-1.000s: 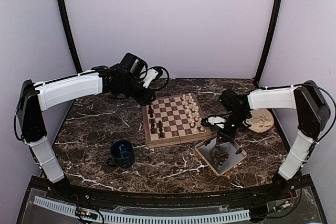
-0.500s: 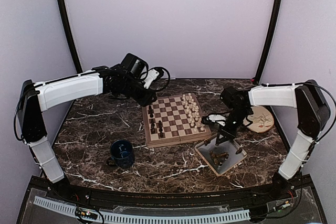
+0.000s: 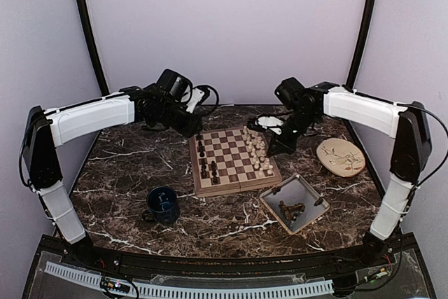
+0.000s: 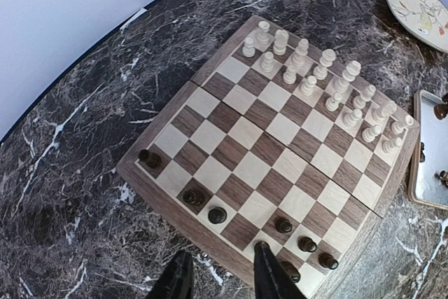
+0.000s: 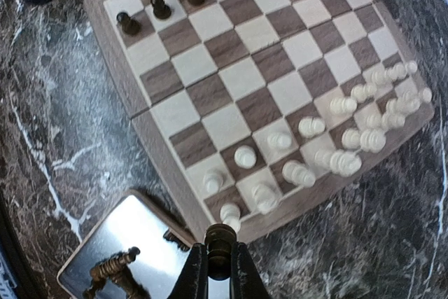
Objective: Set up the chess pieces on the board
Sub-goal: Pick up the pawn from the chess pile, then place the pawn at d7.
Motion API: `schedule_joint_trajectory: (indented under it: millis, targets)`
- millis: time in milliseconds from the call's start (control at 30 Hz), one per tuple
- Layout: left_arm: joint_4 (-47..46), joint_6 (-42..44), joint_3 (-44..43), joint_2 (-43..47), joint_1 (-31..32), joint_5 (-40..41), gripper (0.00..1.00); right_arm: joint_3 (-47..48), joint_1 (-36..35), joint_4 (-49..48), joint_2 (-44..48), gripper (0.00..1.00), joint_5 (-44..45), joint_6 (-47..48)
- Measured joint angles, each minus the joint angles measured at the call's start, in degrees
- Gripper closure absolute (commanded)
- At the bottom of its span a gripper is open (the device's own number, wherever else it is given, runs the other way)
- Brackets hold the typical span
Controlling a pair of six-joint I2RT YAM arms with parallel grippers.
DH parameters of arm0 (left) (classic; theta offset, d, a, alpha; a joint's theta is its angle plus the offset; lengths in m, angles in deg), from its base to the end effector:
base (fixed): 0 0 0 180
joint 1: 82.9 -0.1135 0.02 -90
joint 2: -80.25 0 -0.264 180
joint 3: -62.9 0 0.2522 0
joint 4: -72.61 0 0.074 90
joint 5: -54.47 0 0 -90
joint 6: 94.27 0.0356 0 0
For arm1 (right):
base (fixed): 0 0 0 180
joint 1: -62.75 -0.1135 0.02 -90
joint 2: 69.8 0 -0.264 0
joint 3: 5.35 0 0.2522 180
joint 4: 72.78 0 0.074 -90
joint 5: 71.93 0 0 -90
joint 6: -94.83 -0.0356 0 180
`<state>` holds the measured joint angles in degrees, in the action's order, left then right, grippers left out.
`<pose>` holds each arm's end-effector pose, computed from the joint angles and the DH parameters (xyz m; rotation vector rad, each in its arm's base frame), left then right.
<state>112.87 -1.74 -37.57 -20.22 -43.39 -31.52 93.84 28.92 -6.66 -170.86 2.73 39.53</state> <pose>0.3131 -0.2549 0.3023 0.7848 2.1458 -0.2600 0.2966 0.2101 0.2639 -1.5984 2.2190 0.3641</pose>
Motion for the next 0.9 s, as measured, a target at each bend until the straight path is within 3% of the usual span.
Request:
schedule_joint_trajectory:
  millis: [533, 900]
  targets:
    - [-1.6, -2.8, 0.3, 4.1, -6.2, 1.2, 0.68, 31.6, -8.3, 1.0, -30.2, 0.94, 8.0, -3.9]
    - [-1.6, -3.1, 0.7, 4.1, -7.1, 1.2, 0.68, 45.7, -9.7, 1.5, -38.8, 0.94, 6.6, -5.4]
